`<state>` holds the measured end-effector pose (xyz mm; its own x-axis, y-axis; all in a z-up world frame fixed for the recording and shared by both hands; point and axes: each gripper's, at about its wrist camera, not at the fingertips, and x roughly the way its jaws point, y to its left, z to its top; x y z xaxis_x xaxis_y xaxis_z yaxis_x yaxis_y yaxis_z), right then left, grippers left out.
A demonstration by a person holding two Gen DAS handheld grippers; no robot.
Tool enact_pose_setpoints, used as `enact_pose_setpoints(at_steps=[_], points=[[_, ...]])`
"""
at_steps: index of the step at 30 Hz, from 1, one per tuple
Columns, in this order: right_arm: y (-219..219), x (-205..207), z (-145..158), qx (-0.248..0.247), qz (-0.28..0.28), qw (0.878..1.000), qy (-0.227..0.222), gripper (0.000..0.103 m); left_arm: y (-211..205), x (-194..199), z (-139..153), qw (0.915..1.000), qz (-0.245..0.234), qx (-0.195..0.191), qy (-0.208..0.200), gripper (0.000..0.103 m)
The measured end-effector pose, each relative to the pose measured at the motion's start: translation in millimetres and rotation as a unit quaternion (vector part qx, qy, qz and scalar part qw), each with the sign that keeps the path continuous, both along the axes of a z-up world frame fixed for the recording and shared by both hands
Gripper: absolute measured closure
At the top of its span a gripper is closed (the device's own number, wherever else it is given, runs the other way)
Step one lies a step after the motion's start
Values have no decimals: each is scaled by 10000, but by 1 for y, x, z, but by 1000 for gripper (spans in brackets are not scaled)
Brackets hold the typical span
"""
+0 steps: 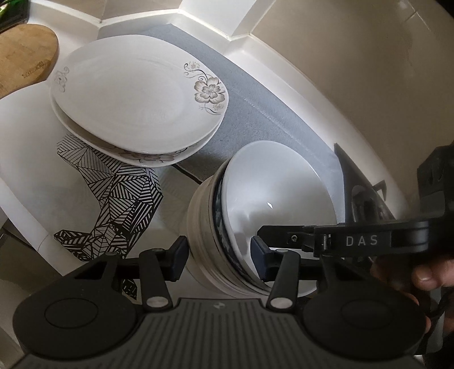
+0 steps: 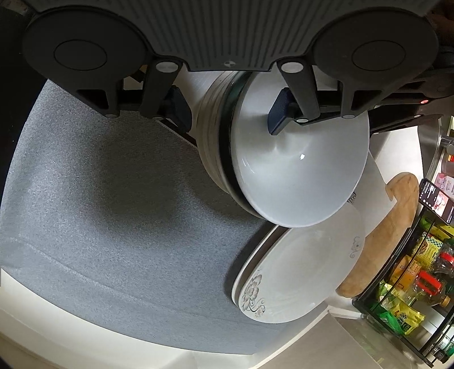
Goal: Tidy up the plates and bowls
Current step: 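Carry the bowl stack with both grippers toward the flower-patterned plate stack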
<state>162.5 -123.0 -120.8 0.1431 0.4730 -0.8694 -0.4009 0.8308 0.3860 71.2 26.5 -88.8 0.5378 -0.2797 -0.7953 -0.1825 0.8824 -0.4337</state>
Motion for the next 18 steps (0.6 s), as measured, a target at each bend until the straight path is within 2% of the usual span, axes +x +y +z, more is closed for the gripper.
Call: enact_pose_setpoints(at_steps=[12,18], points=[[-9,5,-1,112,-173,9998,23,42,-3,5,-1,9999,-50,138,80,53],[-4,10,-2,183,-85,9998,48,42,-5,7,-2,9996,-75,230,121,54]])
